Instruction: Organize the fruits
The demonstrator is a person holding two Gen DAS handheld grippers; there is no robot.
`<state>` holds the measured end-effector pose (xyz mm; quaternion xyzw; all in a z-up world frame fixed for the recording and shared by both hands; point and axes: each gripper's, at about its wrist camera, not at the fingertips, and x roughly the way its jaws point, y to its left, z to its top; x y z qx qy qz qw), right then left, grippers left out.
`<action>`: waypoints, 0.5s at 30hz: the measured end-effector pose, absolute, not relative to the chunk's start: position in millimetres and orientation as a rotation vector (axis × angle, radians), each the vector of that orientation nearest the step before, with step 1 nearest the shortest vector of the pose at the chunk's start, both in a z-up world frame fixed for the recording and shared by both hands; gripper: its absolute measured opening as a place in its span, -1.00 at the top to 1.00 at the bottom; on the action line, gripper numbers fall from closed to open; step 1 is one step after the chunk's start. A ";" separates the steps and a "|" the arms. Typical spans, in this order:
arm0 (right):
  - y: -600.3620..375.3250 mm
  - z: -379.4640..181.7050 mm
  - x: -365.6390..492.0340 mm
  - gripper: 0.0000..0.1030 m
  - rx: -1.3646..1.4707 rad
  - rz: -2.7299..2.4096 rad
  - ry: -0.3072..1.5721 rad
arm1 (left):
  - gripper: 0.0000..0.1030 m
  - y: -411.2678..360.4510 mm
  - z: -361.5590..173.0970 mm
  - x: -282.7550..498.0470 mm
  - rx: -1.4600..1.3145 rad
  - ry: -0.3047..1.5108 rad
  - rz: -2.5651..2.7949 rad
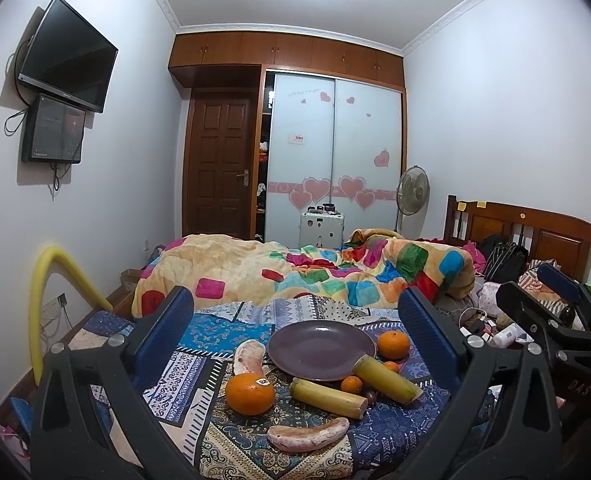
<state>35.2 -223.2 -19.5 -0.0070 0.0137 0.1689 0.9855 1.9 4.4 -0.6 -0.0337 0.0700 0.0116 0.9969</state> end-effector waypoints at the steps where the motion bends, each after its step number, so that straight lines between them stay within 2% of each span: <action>1: -223.3 -19.6 35.5 -1.00 -0.012 0.339 0.029 | -1.00 4.4 -1.5 2.6 -0.065 0.140 0.025; 15: -223.2 -20.2 39.1 -1.00 0.002 0.343 0.046 | -1.00 3.6 -7.7 4.2 -0.059 0.140 0.029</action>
